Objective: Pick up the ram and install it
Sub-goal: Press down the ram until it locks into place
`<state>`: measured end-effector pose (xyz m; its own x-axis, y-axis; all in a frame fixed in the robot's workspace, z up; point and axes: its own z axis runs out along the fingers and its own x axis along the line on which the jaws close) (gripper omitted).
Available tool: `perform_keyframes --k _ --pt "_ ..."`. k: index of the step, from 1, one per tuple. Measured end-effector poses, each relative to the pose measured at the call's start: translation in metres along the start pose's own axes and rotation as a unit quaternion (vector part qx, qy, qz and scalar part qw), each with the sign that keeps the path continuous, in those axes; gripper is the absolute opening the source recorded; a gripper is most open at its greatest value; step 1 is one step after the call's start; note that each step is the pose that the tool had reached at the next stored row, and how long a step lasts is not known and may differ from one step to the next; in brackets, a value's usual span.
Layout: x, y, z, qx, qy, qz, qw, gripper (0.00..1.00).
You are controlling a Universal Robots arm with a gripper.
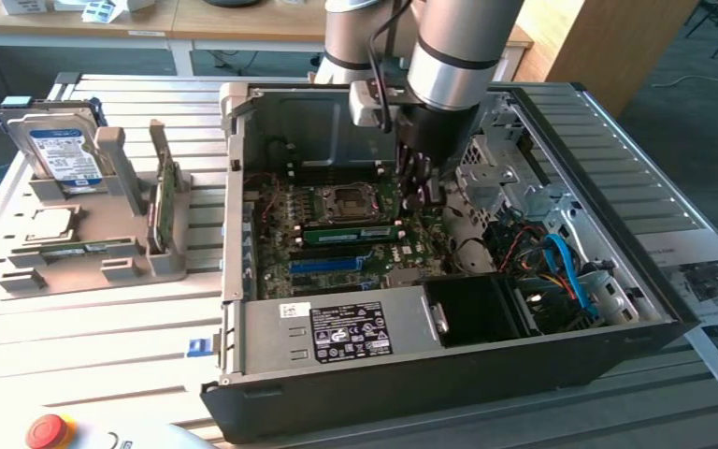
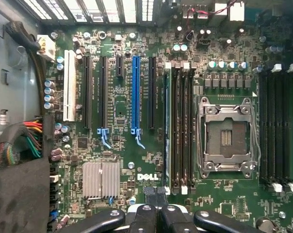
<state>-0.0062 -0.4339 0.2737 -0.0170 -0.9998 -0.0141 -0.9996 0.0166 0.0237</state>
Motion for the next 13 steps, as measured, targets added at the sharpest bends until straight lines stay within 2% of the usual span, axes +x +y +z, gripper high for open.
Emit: perform_keyframes --k 7,13 --pt "0.0 -0.0003 0.0124 0.0 -0.0001 0.0 1.0 0.11" --pt "0.0 -0.0003 0.0133 0.0 0.0 0.0 1.0 0.11"
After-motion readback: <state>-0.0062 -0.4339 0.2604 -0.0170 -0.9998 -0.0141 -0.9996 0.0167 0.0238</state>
